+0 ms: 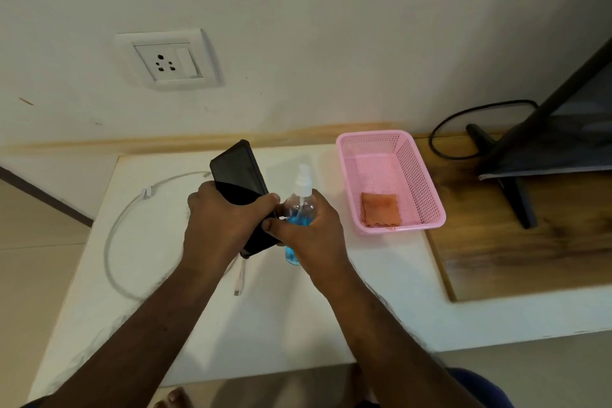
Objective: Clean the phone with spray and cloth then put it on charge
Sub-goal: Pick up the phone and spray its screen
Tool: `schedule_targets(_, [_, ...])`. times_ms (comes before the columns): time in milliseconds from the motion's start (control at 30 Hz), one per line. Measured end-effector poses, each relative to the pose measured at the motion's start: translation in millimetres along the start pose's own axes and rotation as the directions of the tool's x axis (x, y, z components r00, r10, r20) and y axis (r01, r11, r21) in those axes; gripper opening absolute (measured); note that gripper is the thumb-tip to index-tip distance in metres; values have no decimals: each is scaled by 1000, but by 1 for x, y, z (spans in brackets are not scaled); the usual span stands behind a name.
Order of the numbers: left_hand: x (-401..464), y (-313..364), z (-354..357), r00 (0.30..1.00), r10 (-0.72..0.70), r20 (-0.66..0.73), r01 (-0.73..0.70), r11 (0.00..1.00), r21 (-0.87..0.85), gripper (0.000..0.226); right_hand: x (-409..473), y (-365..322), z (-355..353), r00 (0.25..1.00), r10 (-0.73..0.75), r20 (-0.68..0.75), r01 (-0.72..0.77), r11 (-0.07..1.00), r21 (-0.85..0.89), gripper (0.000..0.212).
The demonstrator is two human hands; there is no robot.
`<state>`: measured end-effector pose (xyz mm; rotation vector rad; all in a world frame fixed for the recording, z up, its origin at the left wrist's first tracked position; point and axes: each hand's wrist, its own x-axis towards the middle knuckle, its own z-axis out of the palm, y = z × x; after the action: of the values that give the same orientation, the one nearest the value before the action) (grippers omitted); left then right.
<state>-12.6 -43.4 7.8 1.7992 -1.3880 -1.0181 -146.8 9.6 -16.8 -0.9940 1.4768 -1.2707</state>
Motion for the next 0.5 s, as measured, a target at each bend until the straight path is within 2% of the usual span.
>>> schedule_targets(67, [1,-4,-6,998,34,45,-26,985,-170,59,2,0,-4,999,22,27,-25,994,102,33])
schedule_targets(100, [2,-5,-10,995,10,96,17,959,-281,58,4,0,-6,999,30,40,-36,986,165,33])
schedule_targets(167, [1,-6,-14,968,-46,248,172,838,-517,57,7,0,-10,997,32,66,-48,966,255,27])
schedule_targets(233, [-2,-4,-12,918,-30,395,305,690,-656,63,8,0,-8,996,42,80,-65,949,308,20])
schedule_targets(333, [-8,-2,-9,858,-6,514,408,617,-673,74,9,-1,-8,992,48,113,-83,940,332,15])
schedule_targets(433, [-5,-8,-14,797,-6,605,479,617,-625,80,9,-1,-10,995,64,82,-84,959,270,16])
schedule_targets(500, [-2,-10,-19,752,-7,659,507,644,-572,80,10,1,-11,994,105,42,-111,976,185,27])
